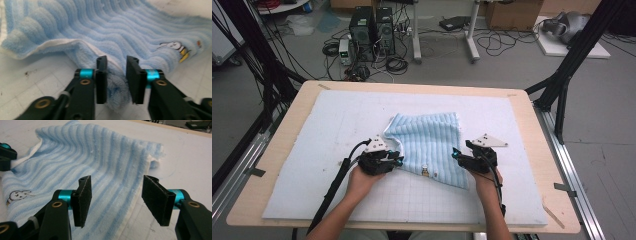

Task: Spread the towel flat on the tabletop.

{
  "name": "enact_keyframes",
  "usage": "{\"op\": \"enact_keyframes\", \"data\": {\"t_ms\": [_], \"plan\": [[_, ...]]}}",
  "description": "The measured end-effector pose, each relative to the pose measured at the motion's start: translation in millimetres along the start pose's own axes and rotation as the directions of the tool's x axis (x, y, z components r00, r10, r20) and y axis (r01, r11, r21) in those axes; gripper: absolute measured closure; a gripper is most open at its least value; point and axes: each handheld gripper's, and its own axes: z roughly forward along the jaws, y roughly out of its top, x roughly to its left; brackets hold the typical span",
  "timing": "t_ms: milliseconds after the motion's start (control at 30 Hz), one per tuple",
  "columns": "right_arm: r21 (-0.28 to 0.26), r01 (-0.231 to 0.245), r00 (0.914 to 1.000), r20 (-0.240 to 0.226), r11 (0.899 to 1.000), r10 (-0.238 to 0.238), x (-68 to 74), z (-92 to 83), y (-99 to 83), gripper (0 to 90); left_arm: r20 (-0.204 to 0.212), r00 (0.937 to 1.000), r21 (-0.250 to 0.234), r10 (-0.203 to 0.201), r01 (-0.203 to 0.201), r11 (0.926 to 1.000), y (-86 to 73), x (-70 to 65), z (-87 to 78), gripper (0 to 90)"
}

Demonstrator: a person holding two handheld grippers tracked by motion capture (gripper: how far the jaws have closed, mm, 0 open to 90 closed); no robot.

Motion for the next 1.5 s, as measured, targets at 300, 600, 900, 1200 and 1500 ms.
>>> {"op": "enact_keyframes", "data": {"t_ms": [300,600,900,1200,1500], "plan": [[0.010,0.004,0.9998,-0.018,1.000,-0.004,4.4,3.0,-5.1,40.7,0.052,0.9878,-0.076,-0.147,0.150,0.9857,0.1,13.1,-5.7,84.6],[0.018,0.002,0.9970,-0.077,1.000,-0.001,9.0,6.7,-6.0,41.5,0.067,0.9729,-0.193,-0.221,0.230,0.9538,-8.6,32.8,-21.2,85.0],[0.178,0.162,0.9732,-0.192,0.971,-0.127,37.3,33.9,-11.5,50.1,0.061,0.9762,-0.201,-0.208,0.216,0.9554,-13.9,38.2,-35.4,85.5],[0.163,0.207,0.9458,-0.285,0.965,-0.155,42.1,24.6,-9.3,85.5,0.165,0.9776,-0.207,-0.131,0.164,0.9645,-24.4,33.1,-59.4,85.8],[0.066,0.177,0.9723,-0.167,0.982,-0.164,30.2,24.3,12.1,85.7,0.170,0.9750,-0.242,-0.142,0.181,0.9532,-7.3,47.5,-53.0,85.9]]}}
